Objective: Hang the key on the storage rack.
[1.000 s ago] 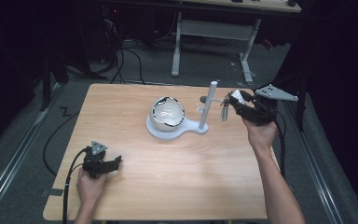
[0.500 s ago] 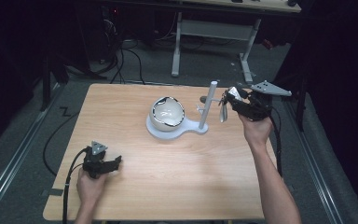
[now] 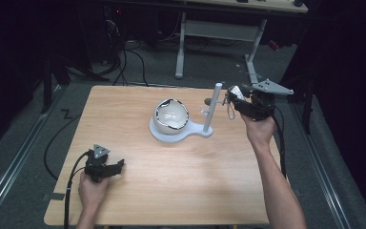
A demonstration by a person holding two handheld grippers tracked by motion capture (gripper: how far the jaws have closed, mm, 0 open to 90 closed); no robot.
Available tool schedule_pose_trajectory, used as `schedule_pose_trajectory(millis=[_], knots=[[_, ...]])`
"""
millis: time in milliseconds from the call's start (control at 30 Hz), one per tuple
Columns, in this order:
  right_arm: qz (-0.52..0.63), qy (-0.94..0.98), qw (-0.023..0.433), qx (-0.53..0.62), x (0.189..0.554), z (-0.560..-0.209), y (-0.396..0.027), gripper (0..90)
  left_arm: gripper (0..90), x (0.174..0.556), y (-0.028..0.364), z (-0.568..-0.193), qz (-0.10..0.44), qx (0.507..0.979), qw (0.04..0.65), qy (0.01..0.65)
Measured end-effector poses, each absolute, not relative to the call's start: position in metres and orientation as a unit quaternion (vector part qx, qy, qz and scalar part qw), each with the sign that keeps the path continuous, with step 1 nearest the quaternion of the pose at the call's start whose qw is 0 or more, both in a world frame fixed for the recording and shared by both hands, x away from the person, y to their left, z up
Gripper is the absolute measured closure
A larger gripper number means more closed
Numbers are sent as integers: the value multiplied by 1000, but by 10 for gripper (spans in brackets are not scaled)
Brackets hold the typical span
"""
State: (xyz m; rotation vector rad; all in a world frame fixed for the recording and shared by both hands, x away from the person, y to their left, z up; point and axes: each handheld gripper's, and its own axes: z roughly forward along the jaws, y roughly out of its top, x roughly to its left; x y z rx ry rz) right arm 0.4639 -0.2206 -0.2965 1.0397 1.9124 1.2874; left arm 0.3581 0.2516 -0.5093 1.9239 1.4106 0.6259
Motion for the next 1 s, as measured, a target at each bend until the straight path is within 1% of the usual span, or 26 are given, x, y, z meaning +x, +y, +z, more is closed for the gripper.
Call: schedule_pose_trajectory(millis=[200,500,733,1000], knots=[[486,719,293,402,467,-306,-222,518,233,358,252,-509,238,735,333,541],[475,721,295,409,467,-314,-227,517,233,358,252,-509,239,735,333,541],[468,723,280,425,471,-325,-232,517,234,358,252,-509,239,735,333,541],[458,728,280,426,471,-329,-229,516,233,358,252,-509,238,735,333,541]])
